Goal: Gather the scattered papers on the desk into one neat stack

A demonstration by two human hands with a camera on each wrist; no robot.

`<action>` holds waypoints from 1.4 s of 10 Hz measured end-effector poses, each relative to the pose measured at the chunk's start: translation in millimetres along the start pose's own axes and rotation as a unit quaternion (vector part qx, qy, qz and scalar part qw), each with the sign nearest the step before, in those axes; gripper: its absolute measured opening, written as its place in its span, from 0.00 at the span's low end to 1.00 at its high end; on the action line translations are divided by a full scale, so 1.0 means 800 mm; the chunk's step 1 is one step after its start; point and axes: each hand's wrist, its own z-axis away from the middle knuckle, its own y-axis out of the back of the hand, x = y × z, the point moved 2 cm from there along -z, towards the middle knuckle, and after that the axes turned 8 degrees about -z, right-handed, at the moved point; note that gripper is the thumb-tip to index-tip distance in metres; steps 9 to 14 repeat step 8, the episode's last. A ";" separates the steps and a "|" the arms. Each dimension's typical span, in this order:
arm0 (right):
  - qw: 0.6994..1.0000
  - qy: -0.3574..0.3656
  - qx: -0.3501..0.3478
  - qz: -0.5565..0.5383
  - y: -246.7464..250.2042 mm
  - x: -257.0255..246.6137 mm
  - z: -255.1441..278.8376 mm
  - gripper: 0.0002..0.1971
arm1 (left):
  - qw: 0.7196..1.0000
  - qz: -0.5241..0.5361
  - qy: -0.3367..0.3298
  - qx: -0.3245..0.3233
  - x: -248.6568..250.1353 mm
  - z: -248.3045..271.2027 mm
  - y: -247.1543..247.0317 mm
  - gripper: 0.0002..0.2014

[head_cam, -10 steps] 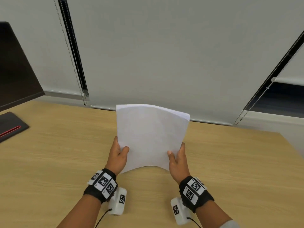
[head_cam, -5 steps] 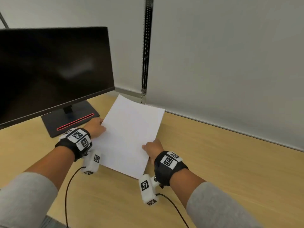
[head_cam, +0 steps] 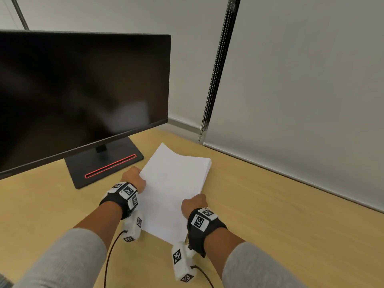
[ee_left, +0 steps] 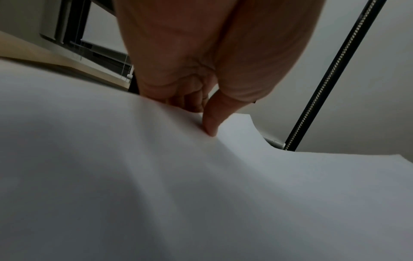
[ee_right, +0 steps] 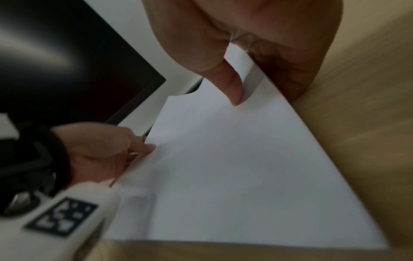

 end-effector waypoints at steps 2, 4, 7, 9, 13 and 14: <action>0.993 0.038 0.045 0.103 -0.008 -0.007 -0.016 0.28 | 0.997 -0.072 0.006 -0.022 0.013 -0.024 -0.013 0.23; 0.974 0.035 0.068 0.215 -0.009 0.001 -0.029 0.38 | 0.980 -0.199 0.000 0.016 0.017 -0.024 -0.025 0.26; 0.980 0.087 -0.024 0.179 0.019 0.004 -0.032 0.39 | 0.990 -0.130 0.034 0.035 0.015 -0.011 -0.014 0.23; 0.990 0.102 -0.061 0.080 0.049 -0.002 -0.026 0.45 | 0.991 -0.114 0.025 0.061 0.023 0.004 -0.010 0.28; 0.990 0.102 -0.061 0.080 0.049 -0.002 -0.026 0.45 | 0.991 -0.114 0.025 0.061 0.023 0.004 -0.010 0.28; 0.990 0.102 -0.061 0.080 0.049 -0.002 -0.026 0.45 | 0.991 -0.114 0.025 0.061 0.023 0.004 -0.010 0.28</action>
